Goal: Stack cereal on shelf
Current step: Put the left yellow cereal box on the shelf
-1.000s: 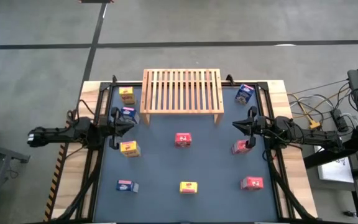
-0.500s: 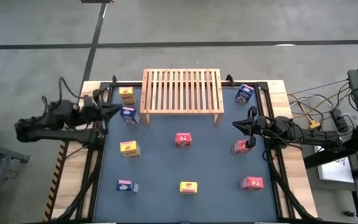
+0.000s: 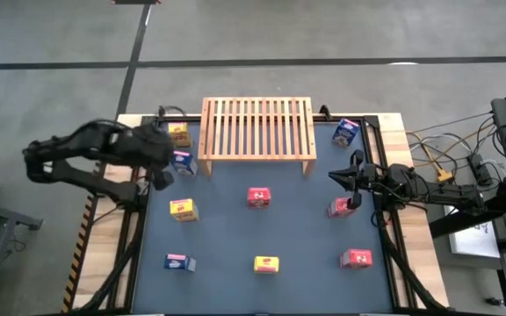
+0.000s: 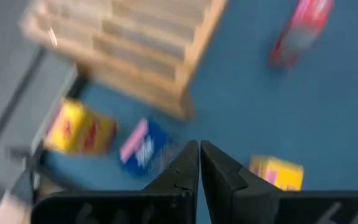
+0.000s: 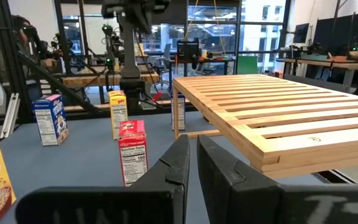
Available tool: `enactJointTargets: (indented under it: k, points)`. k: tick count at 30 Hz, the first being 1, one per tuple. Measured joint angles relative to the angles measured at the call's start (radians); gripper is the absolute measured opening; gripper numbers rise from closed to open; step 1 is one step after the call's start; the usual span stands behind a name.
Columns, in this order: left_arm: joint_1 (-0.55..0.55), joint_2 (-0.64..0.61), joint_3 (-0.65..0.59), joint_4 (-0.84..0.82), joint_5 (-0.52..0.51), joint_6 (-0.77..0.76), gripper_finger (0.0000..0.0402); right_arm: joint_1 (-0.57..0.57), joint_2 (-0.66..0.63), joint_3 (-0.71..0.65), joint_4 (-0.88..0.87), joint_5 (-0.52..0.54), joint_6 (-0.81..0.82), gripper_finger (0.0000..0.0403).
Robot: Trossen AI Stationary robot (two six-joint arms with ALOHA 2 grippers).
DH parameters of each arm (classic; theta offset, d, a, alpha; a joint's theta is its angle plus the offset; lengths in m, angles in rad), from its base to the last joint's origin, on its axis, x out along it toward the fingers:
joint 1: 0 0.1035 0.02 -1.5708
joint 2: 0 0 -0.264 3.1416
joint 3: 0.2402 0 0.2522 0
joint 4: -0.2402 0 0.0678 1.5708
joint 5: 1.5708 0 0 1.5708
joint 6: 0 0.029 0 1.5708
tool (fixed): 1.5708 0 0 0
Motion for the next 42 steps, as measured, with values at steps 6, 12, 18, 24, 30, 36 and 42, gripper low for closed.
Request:
enactJointTargets:
  k: [6,12,18,24,30,36,42]
  points:
    - [-0.065,0.085,-0.045,-0.037,0.114,-0.058,0.0,0.0,0.0,0.0,0.0,0.0,-0.003,0.0022]
    - [-0.13,0.097,-0.18,-0.002,0.145,-0.094,0.0028,0.0,0.0,0.0,0.0,0.002,-0.001,0.0022]
    - [-0.133,0.067,-0.32,0.111,0.218,-0.12,0.0132,0.0,0.0,0.0,0.0,0.001,0.0,0.0022]
    - [-0.14,0.063,-0.369,0.135,0.237,-0.139,0.0261,0.0,0.0,0.0,0.0,0.001,0.0,0.0022]
    - [-0.168,0.076,-0.38,0.225,0.251,-0.141,0.0332,0.0,0.0,0.0,0.0,0.001,0.017,0.0022]
    - [-0.193,0.138,-0.405,0.242,0.295,-0.157,0.0338,0.0,0.0,0.0,0.0,0.001,0.019,0.0022]
    - [-0.209,0.193,-0.406,0.231,0.298,-0.144,0.0338,0.0,0.0,0.0,0.0,0.001,0.036,0.0022]
